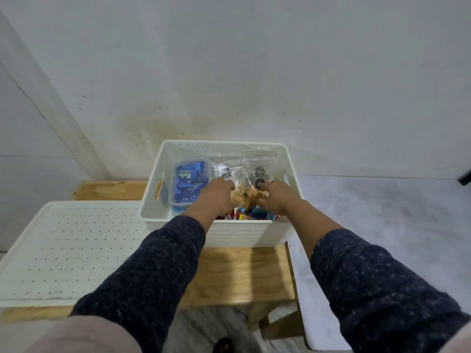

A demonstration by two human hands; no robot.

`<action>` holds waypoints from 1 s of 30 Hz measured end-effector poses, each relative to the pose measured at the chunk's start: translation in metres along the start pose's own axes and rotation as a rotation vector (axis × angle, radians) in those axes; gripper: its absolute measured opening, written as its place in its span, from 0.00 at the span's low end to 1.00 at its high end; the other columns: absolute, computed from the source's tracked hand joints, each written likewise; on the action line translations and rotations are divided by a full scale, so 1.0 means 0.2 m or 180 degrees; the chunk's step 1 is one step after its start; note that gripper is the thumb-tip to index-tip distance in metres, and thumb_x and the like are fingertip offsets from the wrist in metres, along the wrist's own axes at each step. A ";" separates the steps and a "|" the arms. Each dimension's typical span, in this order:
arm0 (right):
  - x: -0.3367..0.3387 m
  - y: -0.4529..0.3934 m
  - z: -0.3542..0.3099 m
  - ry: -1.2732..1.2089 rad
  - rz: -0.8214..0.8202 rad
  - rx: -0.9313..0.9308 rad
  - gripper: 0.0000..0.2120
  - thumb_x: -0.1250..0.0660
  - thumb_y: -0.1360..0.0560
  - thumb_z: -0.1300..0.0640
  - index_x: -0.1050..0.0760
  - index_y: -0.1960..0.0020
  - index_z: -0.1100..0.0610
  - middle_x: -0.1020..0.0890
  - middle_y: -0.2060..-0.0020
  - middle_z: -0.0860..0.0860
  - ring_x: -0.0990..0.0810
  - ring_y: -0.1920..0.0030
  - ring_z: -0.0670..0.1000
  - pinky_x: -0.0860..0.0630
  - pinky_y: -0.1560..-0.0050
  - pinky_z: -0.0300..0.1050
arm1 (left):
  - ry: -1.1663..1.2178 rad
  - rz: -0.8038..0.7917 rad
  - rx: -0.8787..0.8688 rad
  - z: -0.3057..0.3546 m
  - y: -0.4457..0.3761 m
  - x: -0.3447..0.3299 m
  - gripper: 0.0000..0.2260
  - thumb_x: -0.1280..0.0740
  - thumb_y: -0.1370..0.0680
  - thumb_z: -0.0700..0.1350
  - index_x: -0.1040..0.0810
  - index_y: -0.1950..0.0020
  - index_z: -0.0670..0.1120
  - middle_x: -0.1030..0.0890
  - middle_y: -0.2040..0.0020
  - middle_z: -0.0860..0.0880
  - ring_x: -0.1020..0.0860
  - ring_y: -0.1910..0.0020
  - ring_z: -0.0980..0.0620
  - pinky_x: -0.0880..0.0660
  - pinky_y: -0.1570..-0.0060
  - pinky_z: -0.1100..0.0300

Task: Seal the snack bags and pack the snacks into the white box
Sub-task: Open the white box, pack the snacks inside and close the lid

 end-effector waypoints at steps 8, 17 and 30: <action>0.10 0.13 -0.13 0.0051 0.0508 0.0443 0.16 0.39 0.24 0.52 0.27 0.41 0.61 0.25 0.41 0.59 0.25 0.44 0.57 0.28 0.46 0.47 | -0.0081 0.0717 0.0365 -0.06 0.23 0.16 0.20 0.38 0.22 0.49 0.32 0.32 0.44 0.31 0.34 0.43 0.30 0.35 0.44 0.31 0.38 0.50; 0.02 0.42 -0.40 0.0126 0.0668 0.1250 0.17 0.41 0.23 0.56 0.29 0.37 0.61 0.27 0.39 0.58 0.26 0.41 0.59 0.30 0.43 0.48 | 0.0086 0.1087 0.1067 -0.23 0.79 0.12 0.19 0.39 0.22 0.49 0.32 0.33 0.43 0.31 0.36 0.43 0.32 0.35 0.44 0.29 0.41 0.51; -0.60 0.48 -0.97 0.0060 -0.0030 0.1965 0.18 0.41 0.24 0.56 0.30 0.35 0.58 0.26 0.39 0.55 0.26 0.41 0.56 0.29 0.43 0.48 | 0.0529 0.0604 0.2315 -0.79 1.30 -0.29 0.23 0.39 0.22 0.50 0.35 0.30 0.42 0.31 0.34 0.42 0.33 0.34 0.44 0.31 0.39 0.52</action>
Point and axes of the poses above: each hand's wrist, its own y-axis away from the middle knuckle, its own x-axis out of the back of the hand, z = x × y, the point moved 3 cm from there along -y, towards the middle knuckle
